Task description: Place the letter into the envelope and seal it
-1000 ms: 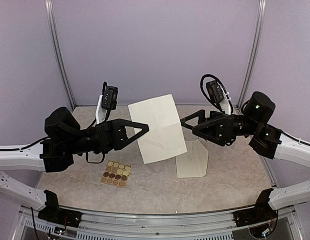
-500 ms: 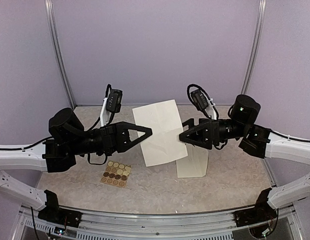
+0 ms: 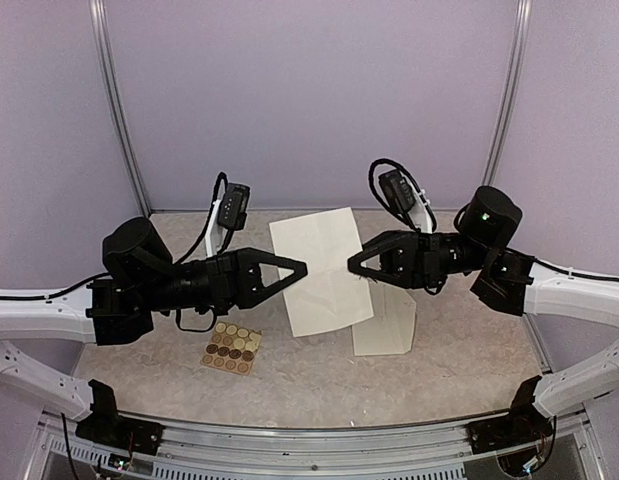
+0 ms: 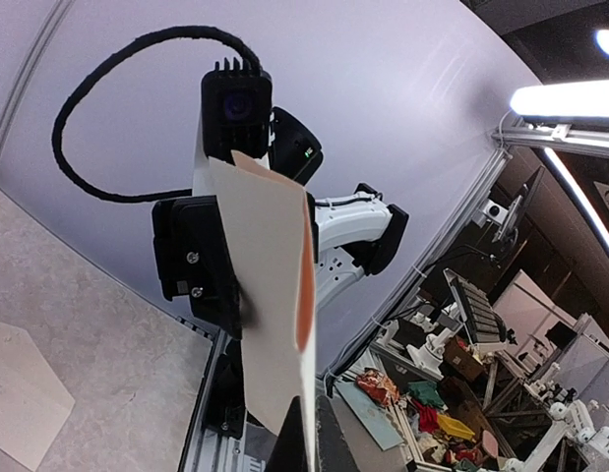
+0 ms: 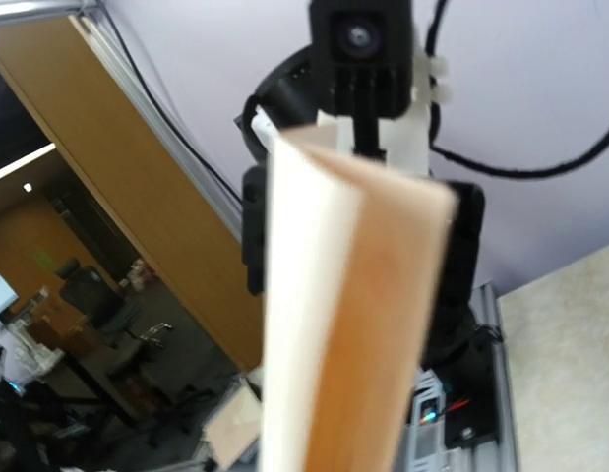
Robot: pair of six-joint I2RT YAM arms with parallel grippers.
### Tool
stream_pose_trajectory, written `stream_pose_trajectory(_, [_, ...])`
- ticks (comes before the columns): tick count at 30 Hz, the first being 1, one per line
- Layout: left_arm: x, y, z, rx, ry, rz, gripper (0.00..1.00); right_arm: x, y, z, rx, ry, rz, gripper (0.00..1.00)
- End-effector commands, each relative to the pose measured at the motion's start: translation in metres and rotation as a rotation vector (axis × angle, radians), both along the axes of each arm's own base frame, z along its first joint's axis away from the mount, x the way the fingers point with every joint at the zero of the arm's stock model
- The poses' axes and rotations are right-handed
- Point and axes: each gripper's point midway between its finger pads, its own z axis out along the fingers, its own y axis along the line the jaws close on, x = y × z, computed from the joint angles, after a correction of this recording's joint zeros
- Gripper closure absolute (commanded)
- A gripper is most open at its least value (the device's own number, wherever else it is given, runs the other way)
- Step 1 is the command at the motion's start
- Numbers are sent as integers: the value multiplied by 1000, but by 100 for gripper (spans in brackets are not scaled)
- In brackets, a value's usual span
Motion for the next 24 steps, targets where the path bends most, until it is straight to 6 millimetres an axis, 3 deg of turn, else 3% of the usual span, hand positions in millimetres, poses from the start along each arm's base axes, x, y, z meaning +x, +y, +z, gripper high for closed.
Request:
stream_pose_trajectory(1, [3, -2, 3, 13, -16, 25, 100, -1, 1, 13, 35, -18, -3, 88])
stream_pose_trajectory(3, [4, -3, 0, 24, -12, 31, 100, -1, 1, 13, 36, -14, -8, 100])
stream_pose_trajectory(9, [12, -2, -5, 50, 1, 77, 100, 5, 0, 11, 23, -9, -58, 100])
stream_pose_trajectory(13, [28, 4, -14, 99, 23, 182, 63, 14, -2, 6, -12, -11, -132, 100])
stream_pose_trajectory(18, [48, 23, -20, 151, 40, 336, 53, 26, -6, -1, -69, -11, -222, 100])
stream_pose_trajectory(24, [57, 48, -15, 145, 51, 444, 52, 37, -10, -11, -130, -10, -304, 100])
